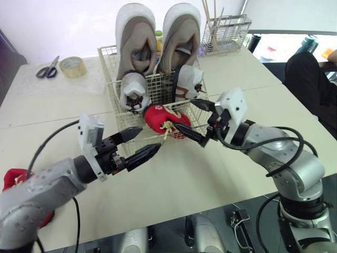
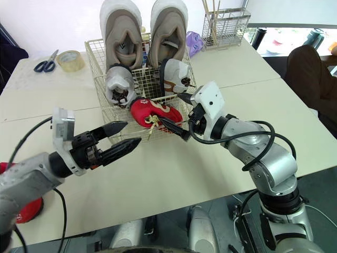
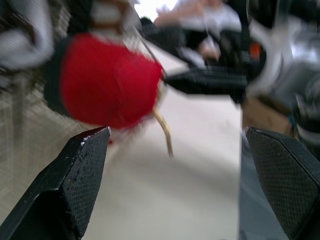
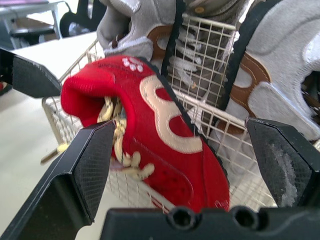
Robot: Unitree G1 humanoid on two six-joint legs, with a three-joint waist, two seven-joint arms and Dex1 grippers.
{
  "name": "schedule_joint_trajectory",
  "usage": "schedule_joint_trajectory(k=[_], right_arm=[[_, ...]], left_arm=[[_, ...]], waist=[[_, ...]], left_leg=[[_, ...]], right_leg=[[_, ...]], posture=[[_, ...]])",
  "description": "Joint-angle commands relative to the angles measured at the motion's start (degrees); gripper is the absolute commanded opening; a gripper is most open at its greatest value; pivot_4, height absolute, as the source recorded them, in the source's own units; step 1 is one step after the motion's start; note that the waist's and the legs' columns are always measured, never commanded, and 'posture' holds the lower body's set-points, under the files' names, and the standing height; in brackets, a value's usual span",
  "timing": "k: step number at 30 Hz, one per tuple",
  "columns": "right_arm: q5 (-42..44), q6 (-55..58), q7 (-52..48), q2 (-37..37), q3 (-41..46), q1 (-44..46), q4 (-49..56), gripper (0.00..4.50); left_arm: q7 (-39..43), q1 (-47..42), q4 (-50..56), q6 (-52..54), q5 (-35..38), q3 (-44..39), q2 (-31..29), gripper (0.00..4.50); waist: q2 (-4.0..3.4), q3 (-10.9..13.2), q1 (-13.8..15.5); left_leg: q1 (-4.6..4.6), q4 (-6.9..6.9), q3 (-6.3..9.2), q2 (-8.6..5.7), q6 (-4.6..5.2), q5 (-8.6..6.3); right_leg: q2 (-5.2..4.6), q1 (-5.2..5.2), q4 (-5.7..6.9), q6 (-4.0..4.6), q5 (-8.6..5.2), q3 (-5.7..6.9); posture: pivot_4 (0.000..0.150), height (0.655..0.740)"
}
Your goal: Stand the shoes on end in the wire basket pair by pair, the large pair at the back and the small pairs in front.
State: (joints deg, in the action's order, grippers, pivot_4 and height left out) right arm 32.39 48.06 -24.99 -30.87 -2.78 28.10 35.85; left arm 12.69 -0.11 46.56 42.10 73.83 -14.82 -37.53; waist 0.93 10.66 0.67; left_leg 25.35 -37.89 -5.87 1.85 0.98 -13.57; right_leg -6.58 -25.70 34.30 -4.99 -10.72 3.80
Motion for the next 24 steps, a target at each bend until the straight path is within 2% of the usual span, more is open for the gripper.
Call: schedule_joint_trajectory(k=[1,3,8,11,18,19,24], right_arm=[[-1.9,-2.2,0.0,0.5,-1.1,0.6,0.3,4.47],[-3.0,-2.8,-0.3,0.7,-2.1,0.9,-0.8,4.47],[-6.3,-3.0,0.6,1.9,-5.3,2.6,-3.1,4.47],[-8.2,-1.7,2.4,3.0,-6.8,3.3,-2.8,3.65],[-15.2,-0.7,8.4,5.0,-9.0,3.5,-3.7,0.26],[-15.7,-0.4,9.3,5.5,-8.6,3.0,-3.0,0.05],[-16.7,1.7,13.5,6.9,-4.6,-1.8,4.7,0.05]], left_arm=[[-2.7,2.7,3.6,-3.4,-6.7,3.2,3.3,4.50],[-3.9,4.2,4.0,-4.8,-9.8,5.4,6.0,4.50],[-4.5,8.6,4.7,-10.9,-23.2,13.0,12.6,4.50],[-2.7,10.5,4.6,-14.3,-24.3,15.0,16.2,4.50],[-0.9,12.8,2.8,-17.2,-27.0,19.0,21.0,4.50],[-0.5,13.1,2.6,-17.2,-27.5,19.6,21.1,4.50],[0.7,13.0,1.6,-17.1,-27.2,20.7,21.3,4.50]], waist=[[0.00,0.0,0.1],[0.00,0.0,0.0],[0.01,0.0,0.0],[-0.01,0.0,0.0],[0.01,-0.2,0.0],[0.01,-0.2,0.0],[0.02,-0.2,0.1]], left_leg=[[0.00,-0.10,0.01,0.00,0.06,-0.04],[-0.04,-0.18,0.03,-0.01,0.12,-0.08],[-0.05,-0.30,0.00,-0.04,0.27,-0.17],[-0.06,-0.30,0.02,-0.02,0.26,-0.17],[-0.06,-0.33,0.04,0.00,0.27,-0.18],[-0.06,-0.33,0.03,0.00,0.27,-0.18],[0.00,-0.33,0.08,0.02,0.29,-0.19]], right_leg=[[0.00,0.06,0.00,0.01,-0.01,0.00],[0.00,0.23,-0.10,0.03,-0.01,0.00],[-0.08,0.32,-0.18,0.04,-0.01,-0.03],[-0.07,0.30,-0.14,0.04,-0.01,-0.01],[-0.09,0.30,-0.13,0.05,-0.01,-0.01],[-0.09,0.30,-0.13,0.05,-0.01,-0.01],[-0.11,0.27,-0.15,0.05,-0.02,0.01]], posture=[[0.150,0.7400],[0.150,0.7400],[0.150,0.7400],[0.150,0.7400],[0.150,0.7400],[0.150,0.7400],[0.150,0.7400]])
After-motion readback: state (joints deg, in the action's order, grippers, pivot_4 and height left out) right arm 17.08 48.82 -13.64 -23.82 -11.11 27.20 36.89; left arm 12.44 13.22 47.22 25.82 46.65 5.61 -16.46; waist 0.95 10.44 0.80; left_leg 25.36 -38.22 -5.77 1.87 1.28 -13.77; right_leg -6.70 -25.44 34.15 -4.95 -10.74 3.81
